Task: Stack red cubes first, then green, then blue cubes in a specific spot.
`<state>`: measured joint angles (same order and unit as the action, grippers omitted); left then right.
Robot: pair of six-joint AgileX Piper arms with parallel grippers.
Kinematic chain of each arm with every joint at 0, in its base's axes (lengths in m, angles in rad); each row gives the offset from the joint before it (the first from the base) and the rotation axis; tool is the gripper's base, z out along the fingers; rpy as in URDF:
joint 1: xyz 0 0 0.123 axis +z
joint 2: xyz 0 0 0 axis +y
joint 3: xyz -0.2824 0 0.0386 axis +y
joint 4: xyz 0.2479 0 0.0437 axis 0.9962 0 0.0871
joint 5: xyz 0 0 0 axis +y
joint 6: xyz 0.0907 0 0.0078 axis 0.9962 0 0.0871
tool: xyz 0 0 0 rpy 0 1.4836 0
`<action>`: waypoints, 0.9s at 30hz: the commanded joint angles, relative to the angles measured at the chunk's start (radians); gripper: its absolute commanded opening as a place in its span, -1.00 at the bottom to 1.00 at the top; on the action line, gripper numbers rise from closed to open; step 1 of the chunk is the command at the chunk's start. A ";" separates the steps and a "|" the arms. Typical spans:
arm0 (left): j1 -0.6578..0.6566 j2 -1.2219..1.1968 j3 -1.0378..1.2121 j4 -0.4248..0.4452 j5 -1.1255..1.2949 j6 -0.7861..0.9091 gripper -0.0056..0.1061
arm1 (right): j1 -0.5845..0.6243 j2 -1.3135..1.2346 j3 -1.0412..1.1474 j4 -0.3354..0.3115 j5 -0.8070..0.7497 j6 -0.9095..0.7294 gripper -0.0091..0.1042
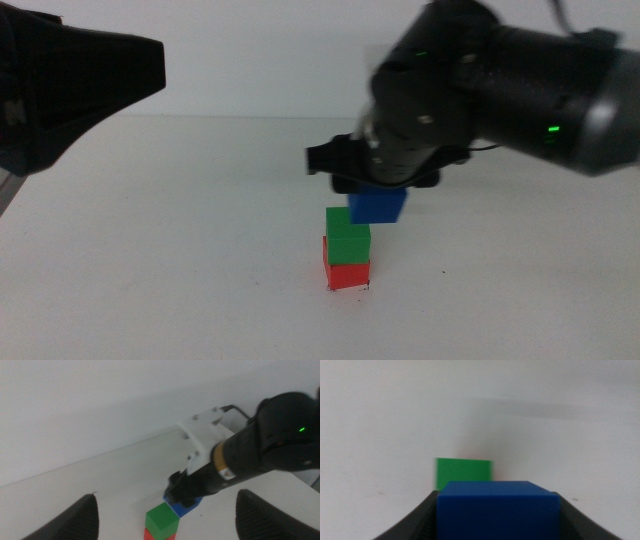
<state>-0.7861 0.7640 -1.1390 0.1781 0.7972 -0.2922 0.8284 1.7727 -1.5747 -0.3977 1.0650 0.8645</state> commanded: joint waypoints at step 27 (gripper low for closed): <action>0.000 -0.002 -0.001 0.005 -0.022 -0.012 0.78 | 0.009 0.236 -0.182 -0.028 0.062 0.017 -0.84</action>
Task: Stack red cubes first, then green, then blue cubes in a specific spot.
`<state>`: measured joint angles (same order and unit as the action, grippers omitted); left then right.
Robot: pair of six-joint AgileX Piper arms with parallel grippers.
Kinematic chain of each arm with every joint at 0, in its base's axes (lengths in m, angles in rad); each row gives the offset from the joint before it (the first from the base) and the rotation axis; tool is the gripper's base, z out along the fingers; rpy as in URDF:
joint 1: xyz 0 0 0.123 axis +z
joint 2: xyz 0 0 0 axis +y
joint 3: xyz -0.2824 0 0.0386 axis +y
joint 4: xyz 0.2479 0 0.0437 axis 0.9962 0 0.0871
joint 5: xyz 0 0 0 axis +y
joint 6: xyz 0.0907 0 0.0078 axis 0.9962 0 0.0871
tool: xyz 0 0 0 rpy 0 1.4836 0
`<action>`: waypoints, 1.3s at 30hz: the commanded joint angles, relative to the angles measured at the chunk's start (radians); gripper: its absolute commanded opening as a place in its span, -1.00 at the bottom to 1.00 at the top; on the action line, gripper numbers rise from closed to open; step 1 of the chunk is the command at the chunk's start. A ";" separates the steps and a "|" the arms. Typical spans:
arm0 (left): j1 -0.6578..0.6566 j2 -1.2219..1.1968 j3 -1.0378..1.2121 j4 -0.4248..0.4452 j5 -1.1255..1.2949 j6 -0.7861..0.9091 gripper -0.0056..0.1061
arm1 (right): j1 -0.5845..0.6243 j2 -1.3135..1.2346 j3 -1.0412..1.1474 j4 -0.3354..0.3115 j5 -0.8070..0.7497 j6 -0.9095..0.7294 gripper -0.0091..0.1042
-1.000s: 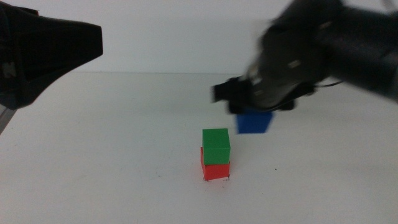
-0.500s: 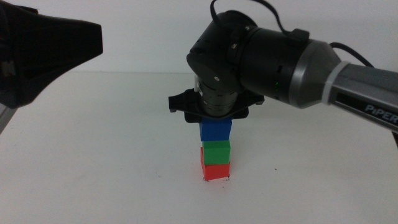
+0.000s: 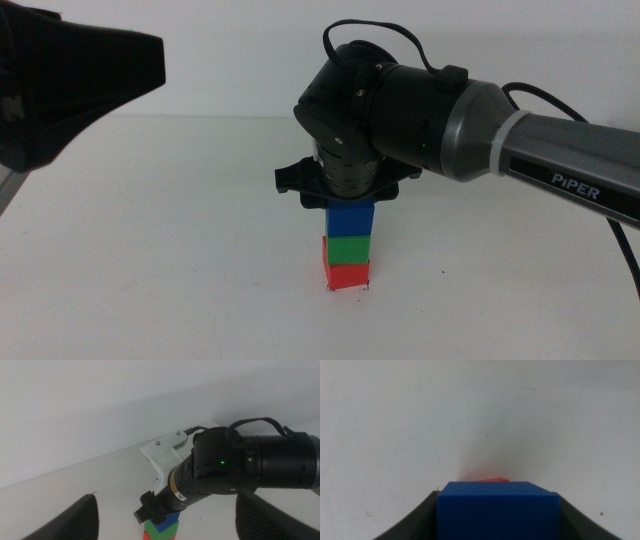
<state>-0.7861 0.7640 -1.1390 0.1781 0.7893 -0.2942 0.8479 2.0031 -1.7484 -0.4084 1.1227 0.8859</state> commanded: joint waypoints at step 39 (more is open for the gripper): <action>0.000 -0.002 -0.001 0.007 -0.022 -0.010 0.78 | -0.719 -1.227 0.811 0.379 -0.410 -0.809 0.80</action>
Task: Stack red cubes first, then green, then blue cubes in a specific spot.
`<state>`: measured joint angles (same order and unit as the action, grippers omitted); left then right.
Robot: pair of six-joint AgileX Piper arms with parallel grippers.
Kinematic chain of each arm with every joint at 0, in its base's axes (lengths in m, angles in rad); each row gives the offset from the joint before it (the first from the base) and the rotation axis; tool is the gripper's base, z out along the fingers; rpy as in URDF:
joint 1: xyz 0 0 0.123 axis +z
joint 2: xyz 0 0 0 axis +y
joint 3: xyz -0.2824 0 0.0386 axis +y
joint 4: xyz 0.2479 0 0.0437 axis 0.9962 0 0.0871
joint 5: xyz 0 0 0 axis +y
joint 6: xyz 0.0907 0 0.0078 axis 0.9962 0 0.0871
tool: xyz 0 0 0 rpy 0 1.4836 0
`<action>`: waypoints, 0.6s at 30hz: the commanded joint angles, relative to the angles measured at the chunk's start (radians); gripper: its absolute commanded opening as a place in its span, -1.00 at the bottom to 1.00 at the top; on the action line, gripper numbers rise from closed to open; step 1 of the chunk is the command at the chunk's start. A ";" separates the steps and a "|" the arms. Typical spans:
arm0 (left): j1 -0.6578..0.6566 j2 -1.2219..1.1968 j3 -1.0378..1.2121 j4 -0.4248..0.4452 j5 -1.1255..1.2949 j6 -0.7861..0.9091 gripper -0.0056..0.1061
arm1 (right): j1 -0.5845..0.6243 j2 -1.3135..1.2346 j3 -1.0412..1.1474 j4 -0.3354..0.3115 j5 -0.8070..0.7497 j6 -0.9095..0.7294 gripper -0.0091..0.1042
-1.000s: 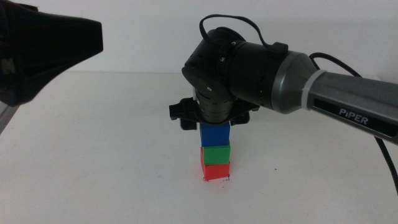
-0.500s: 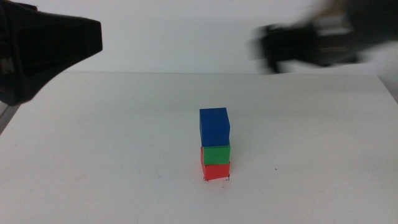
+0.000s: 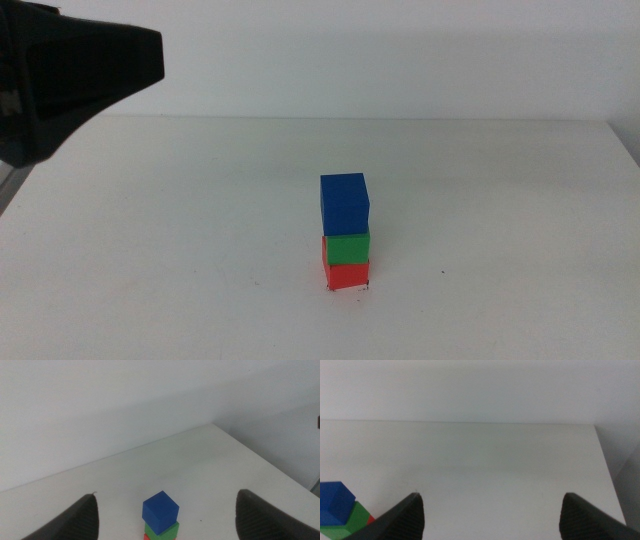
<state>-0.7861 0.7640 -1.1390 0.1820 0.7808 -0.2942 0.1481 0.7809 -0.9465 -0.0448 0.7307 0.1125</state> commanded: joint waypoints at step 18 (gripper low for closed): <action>0.074 -0.079 0.160 0.004 -0.120 -0.010 0.78 | -0.019 -0.007 0.009 0.026 -0.023 -0.032 0.80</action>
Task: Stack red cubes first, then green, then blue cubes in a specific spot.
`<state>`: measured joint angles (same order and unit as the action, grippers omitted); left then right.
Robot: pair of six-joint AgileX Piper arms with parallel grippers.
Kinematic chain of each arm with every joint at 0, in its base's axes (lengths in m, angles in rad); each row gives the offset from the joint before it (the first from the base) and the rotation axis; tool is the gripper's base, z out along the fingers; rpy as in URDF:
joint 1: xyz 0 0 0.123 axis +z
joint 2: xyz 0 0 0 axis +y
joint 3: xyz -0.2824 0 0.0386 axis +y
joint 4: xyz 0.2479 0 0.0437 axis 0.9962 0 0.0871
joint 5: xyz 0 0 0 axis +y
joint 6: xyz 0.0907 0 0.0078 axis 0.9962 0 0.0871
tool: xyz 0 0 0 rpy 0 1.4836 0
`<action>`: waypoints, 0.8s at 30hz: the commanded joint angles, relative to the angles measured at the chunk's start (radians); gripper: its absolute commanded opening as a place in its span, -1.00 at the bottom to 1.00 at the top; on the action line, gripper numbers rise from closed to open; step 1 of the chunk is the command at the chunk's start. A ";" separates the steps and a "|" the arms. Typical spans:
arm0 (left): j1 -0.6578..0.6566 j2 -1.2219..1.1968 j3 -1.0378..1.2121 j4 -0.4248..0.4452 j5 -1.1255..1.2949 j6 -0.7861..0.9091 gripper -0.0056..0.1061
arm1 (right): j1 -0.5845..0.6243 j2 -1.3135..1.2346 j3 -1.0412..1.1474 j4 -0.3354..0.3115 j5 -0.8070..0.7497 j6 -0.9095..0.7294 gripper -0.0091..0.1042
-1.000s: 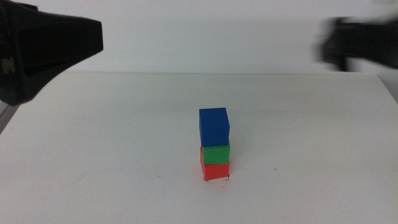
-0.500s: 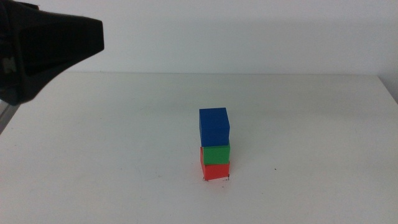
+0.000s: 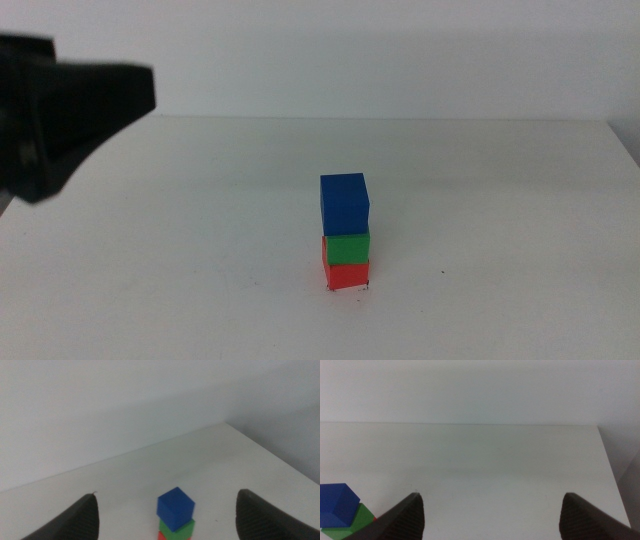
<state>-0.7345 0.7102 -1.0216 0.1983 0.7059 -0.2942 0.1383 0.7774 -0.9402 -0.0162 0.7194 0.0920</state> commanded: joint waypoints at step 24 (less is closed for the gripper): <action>0.633 -0.710 0.959 -0.180 -0.337 0.009 0.78 | -0.112 -0.679 0.922 -0.029 -0.487 -0.012 0.80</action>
<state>-0.1087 0.0066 -0.0845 0.0249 0.3884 -0.2877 0.0454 0.1236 -0.0527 -0.0348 0.2520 0.0898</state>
